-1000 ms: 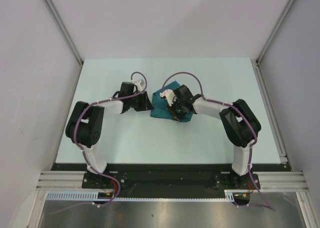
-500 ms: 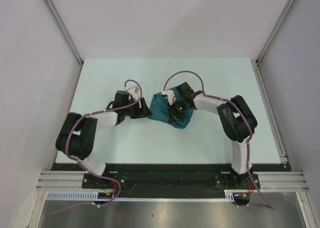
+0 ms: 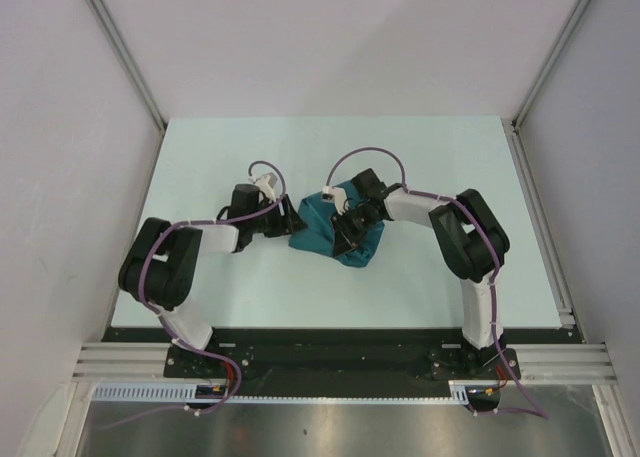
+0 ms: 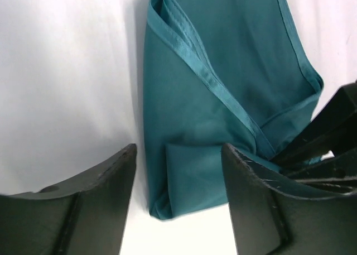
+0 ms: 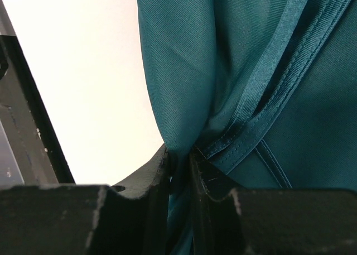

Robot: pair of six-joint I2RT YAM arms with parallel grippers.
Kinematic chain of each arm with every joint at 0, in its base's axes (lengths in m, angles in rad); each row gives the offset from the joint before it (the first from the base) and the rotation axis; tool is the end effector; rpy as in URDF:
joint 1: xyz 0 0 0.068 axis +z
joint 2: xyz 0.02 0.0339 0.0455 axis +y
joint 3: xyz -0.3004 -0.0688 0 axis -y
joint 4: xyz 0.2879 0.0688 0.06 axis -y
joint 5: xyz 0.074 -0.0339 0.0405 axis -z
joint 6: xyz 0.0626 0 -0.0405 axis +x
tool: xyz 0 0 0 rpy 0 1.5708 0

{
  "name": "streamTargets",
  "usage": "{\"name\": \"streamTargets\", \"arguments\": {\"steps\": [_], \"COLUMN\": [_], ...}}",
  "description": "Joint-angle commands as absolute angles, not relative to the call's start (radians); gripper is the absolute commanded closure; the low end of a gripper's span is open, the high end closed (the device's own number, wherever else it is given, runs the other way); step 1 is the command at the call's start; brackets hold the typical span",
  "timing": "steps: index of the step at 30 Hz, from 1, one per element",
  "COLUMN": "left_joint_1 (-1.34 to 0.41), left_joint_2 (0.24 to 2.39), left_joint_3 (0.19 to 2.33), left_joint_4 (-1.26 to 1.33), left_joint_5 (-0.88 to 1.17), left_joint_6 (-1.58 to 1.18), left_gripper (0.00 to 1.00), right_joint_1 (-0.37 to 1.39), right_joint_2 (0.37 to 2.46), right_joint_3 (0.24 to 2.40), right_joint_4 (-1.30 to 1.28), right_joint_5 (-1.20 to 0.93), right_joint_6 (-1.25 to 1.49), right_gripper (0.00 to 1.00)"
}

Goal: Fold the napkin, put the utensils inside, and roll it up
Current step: Roll the napkin at the center of the board.

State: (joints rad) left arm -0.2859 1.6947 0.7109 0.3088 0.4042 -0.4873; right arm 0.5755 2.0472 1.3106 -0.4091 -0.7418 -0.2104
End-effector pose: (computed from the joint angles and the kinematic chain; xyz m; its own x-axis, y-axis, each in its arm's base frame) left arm 0.3473 -0.1278 0.1229 -0.7891 -0.2168 -0.5748 0.2087 0.7854 -0.5827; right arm 0.3636 0.2863 0.1220 -0.6148 -0.5824 -0.5319 -0.7806 0.3530 0.5158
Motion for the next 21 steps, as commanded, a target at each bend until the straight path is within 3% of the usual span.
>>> {"name": "streamTargets", "arguments": {"steps": [1,11,16,17,19,21], "left_joint_1": [-0.285,-0.305,-0.311,-0.311,-0.311,-0.311], "left_joint_2": [1.747,1.743,1.738,1.735,1.732,1.729], "left_joint_3": [0.727,0.672,0.654,0.650,0.650,0.653], "left_joint_4": [0.321,0.348,0.325,0.318,0.304,0.285], "left_joint_5": [0.420,0.520,0.537,0.537,0.529,0.516], "left_joint_6": [-0.491,-0.497,-0.482,-0.476,-0.465,-0.460], "left_gripper": [0.35,0.58,0.85,0.95,1.00,1.00], "right_joint_1": [0.598,0.577,0.560,0.555,0.554,0.551], "right_joint_2": [2.117,2.126,2.126,2.115,2.097,2.057], "right_joint_3": [1.255,1.255,1.256,1.258,1.259,1.269], "right_joint_4": [-0.561,-0.545,-0.538,-0.538,-0.537,-0.535], "right_joint_5": [-0.718,-0.750,-0.785,-0.791,-0.798,-0.793], "right_joint_6": [-0.203,-0.193,-0.181,-0.179,-0.173,-0.164], "right_gripper": [0.78,0.78,0.78,0.77,0.75,0.65]}}
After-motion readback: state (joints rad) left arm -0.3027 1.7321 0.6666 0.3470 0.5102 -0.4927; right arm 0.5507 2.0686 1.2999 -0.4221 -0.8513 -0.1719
